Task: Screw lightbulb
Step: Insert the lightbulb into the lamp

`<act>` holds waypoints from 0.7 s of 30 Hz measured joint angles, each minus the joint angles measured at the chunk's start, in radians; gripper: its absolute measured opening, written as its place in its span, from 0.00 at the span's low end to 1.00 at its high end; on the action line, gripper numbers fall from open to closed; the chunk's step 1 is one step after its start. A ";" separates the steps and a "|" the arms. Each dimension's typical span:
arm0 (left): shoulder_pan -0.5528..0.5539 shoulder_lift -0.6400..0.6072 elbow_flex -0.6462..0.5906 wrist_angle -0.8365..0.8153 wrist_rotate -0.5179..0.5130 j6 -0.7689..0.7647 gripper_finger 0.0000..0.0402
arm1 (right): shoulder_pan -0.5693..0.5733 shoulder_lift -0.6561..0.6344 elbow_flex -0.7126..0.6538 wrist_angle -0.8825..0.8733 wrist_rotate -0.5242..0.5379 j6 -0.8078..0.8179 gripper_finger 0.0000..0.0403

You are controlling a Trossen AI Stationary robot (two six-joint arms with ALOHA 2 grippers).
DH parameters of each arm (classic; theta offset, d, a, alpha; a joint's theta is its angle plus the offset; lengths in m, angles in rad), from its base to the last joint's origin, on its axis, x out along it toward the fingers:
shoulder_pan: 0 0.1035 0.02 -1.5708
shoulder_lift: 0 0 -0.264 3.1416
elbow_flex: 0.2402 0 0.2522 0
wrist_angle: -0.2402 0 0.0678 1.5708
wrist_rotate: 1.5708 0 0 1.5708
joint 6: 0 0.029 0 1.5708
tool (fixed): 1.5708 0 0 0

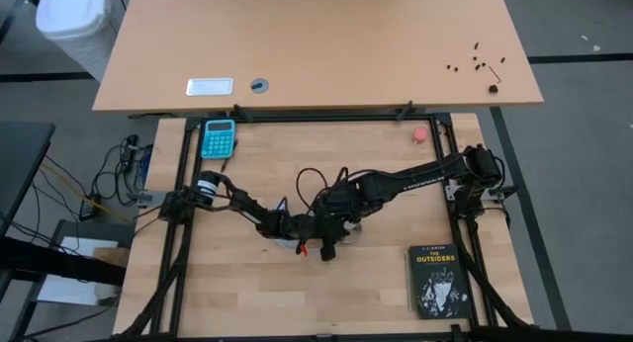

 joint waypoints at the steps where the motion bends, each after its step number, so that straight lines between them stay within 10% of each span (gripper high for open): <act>1: 0.000 0.000 0.000 0.000 0.000 0.000 0.50 | 0.000 0.000 0.000 -0.001 0.000 0.027 0.68; 21: 0.000 0.000 0.000 -0.001 0.001 -0.001 0.50 | -0.021 0.000 0.002 -0.024 -0.007 0.307 0.68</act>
